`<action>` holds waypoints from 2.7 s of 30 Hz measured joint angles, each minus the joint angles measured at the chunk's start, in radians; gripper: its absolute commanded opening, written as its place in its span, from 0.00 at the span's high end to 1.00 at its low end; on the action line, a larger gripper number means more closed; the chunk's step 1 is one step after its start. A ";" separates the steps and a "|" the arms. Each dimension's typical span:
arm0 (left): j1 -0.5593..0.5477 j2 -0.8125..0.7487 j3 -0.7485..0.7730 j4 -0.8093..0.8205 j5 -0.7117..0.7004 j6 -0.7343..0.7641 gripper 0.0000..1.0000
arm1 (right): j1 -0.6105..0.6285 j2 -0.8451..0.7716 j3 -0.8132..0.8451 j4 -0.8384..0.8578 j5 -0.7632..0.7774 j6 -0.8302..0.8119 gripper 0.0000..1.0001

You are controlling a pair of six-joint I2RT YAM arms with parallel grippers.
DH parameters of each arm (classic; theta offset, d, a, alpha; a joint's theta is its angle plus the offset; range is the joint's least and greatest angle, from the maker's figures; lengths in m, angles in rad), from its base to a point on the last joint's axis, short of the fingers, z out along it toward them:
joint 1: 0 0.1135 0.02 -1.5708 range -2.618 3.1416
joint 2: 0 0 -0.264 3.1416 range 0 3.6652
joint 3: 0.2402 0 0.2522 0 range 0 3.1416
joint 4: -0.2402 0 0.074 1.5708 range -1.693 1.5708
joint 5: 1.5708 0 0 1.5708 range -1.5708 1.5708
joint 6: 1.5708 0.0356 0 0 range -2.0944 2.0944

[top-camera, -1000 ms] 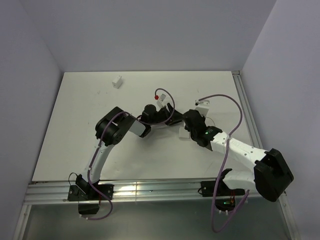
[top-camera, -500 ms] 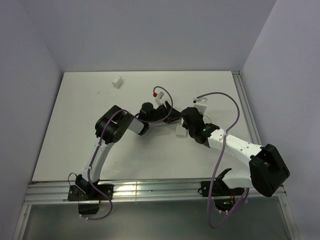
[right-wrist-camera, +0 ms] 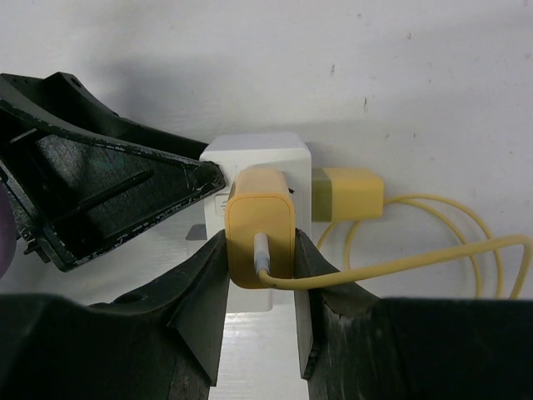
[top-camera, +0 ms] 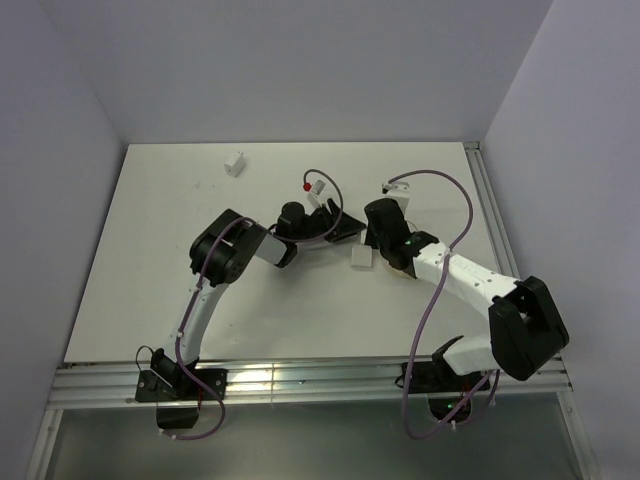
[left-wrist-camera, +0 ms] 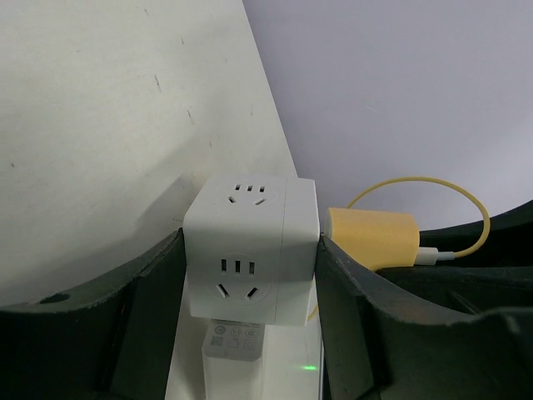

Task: Insert the plug
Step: Insert the plug into the socket.

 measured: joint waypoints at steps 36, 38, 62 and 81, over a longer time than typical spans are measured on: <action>0.009 0.000 0.007 -0.014 -0.049 0.000 1.00 | 0.000 0.132 0.077 0.016 0.037 0.007 1.00; 0.010 0.000 0.007 -0.014 -0.050 0.001 1.00 | 0.007 0.137 0.073 0.034 0.053 0.007 1.00; -0.006 -0.005 -0.007 -0.006 0.032 0.023 1.00 | 0.009 -0.047 0.001 -0.069 -0.136 0.077 0.22; -0.019 -0.084 -0.097 -0.055 0.030 0.047 0.40 | 0.008 -0.514 -0.127 -0.292 -0.199 0.115 0.23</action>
